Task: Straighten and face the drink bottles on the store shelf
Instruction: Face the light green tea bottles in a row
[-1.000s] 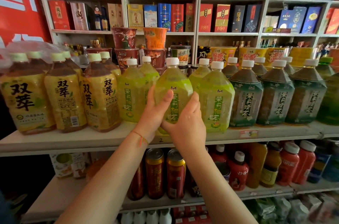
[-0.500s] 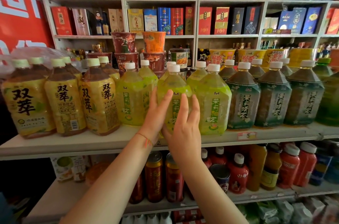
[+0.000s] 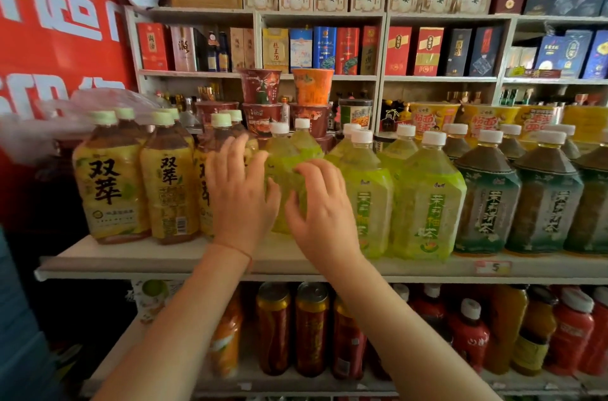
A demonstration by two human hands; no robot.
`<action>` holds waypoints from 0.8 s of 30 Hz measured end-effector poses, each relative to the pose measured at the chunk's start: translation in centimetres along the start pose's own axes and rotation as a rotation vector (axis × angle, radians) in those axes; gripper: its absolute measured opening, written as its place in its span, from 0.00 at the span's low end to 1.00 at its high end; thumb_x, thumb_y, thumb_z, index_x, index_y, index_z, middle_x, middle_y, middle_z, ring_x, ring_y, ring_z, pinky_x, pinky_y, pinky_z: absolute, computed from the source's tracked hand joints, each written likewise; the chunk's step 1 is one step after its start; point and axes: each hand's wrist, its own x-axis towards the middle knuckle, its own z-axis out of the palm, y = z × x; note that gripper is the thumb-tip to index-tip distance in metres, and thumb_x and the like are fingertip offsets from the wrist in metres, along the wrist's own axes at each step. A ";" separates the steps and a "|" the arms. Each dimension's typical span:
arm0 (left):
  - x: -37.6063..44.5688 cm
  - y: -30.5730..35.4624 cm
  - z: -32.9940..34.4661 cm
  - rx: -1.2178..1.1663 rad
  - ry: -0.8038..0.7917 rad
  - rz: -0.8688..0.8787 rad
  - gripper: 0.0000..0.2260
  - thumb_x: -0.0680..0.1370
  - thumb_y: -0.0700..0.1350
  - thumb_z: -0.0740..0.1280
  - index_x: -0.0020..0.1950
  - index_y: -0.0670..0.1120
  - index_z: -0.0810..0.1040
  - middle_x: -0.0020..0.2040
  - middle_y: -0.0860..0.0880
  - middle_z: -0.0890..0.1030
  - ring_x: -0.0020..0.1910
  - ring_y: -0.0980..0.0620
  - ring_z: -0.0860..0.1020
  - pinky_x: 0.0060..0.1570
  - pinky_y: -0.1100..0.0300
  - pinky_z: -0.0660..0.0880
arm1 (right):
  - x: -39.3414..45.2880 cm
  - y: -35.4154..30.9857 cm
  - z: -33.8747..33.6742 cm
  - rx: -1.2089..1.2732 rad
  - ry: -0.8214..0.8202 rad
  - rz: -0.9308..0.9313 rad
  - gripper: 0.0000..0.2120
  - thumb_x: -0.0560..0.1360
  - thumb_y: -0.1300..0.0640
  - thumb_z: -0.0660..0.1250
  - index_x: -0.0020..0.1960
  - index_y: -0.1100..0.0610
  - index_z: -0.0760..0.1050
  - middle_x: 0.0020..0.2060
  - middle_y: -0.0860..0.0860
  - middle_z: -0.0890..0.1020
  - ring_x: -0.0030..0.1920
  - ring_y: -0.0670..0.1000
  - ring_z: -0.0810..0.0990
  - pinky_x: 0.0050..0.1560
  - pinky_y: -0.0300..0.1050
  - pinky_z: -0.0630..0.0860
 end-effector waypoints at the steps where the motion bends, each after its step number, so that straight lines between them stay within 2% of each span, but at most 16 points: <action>1: 0.3 -1.2 -0.1 0.068 -0.046 0.002 0.17 0.77 0.45 0.67 0.65 0.44 0.76 0.74 0.38 0.69 0.76 0.38 0.63 0.76 0.38 0.55 | 1.2 -0.3 0.9 0.023 -0.065 0.052 0.18 0.76 0.62 0.67 0.64 0.64 0.72 0.60 0.58 0.75 0.61 0.56 0.74 0.60 0.50 0.76; 4: 1.5 -3.9 -0.7 0.174 -0.149 0.005 0.23 0.78 0.50 0.68 0.71 0.47 0.72 0.79 0.37 0.62 0.79 0.37 0.57 0.77 0.36 0.49 | 5.3 -0.6 3.1 0.089 -0.217 0.313 0.26 0.79 0.59 0.66 0.74 0.61 0.63 0.67 0.54 0.71 0.67 0.51 0.70 0.68 0.45 0.71; 5: 1.9 -4.5 -0.9 0.191 -0.182 0.008 0.24 0.77 0.53 0.67 0.72 0.48 0.72 0.79 0.36 0.61 0.79 0.36 0.58 0.77 0.35 0.48 | 6.8 -0.3 3.8 0.126 -0.237 0.406 0.27 0.79 0.58 0.66 0.75 0.59 0.62 0.67 0.52 0.70 0.67 0.50 0.69 0.67 0.43 0.69; 7: 2.3 -5.5 -1.0 0.205 -0.231 0.013 0.26 0.77 0.57 0.66 0.73 0.50 0.71 0.78 0.35 0.63 0.77 0.36 0.62 0.76 0.35 0.47 | 9.7 0.4 4.8 0.208 -0.214 0.560 0.24 0.80 0.55 0.66 0.73 0.57 0.64 0.64 0.51 0.73 0.62 0.49 0.74 0.59 0.43 0.73; 9: 2.5 -6.4 -0.9 0.202 -0.250 0.025 0.27 0.77 0.60 0.67 0.73 0.53 0.71 0.75 0.34 0.67 0.74 0.36 0.67 0.76 0.34 0.48 | 11.8 0.9 5.8 0.244 -0.213 0.661 0.18 0.80 0.51 0.65 0.67 0.56 0.68 0.56 0.52 0.78 0.51 0.51 0.79 0.48 0.47 0.78; 11: 2.6 -7.2 -0.6 0.175 -0.234 0.050 0.26 0.77 0.61 0.67 0.73 0.54 0.71 0.74 0.35 0.69 0.73 0.37 0.69 0.76 0.36 0.48 | 12.6 1.1 6.7 0.212 -0.299 0.730 0.11 0.80 0.47 0.64 0.54 0.55 0.73 0.47 0.52 0.80 0.41 0.50 0.78 0.37 0.45 0.74; 13: 2.5 -7.6 -0.3 0.132 -0.211 0.068 0.25 0.78 0.61 0.65 0.74 0.54 0.71 0.74 0.35 0.69 0.73 0.37 0.69 0.77 0.37 0.49 | 12.5 1.0 7.3 0.157 -0.339 0.755 0.13 0.80 0.45 0.65 0.45 0.54 0.71 0.40 0.50 0.78 0.36 0.47 0.76 0.32 0.42 0.71; 18: 2.0 -7.9 0.4 0.070 -0.180 0.072 0.21 0.83 0.58 0.60 0.75 0.54 0.70 0.75 0.35 0.66 0.75 0.37 0.65 0.77 0.39 0.49 | 11.0 0.3 6.8 0.096 -0.231 0.680 0.16 0.80 0.43 0.63 0.55 0.56 0.72 0.37 0.46 0.76 0.33 0.43 0.73 0.27 0.39 0.67; 20: 2.0 -8.1 0.6 0.036 -0.162 0.076 0.20 0.84 0.57 0.56 0.74 0.53 0.70 0.75 0.35 0.66 0.75 0.36 0.66 0.77 0.38 0.50 | 10.5 0.0 5.7 0.142 -0.208 0.638 0.15 0.80 0.44 0.64 0.55 0.56 0.73 0.36 0.45 0.76 0.31 0.42 0.73 0.25 0.34 0.68; 24: 2.2 -7.6 -0.1 -0.088 -0.203 0.027 0.24 0.84 0.59 0.46 0.75 0.53 0.70 0.78 0.37 0.62 0.79 0.39 0.60 0.79 0.41 0.46 | 10.2 -1.0 3.3 0.144 -0.307 0.506 0.16 0.80 0.42 0.64 0.53 0.55 0.75 0.38 0.47 0.79 0.32 0.43 0.74 0.30 0.38 0.70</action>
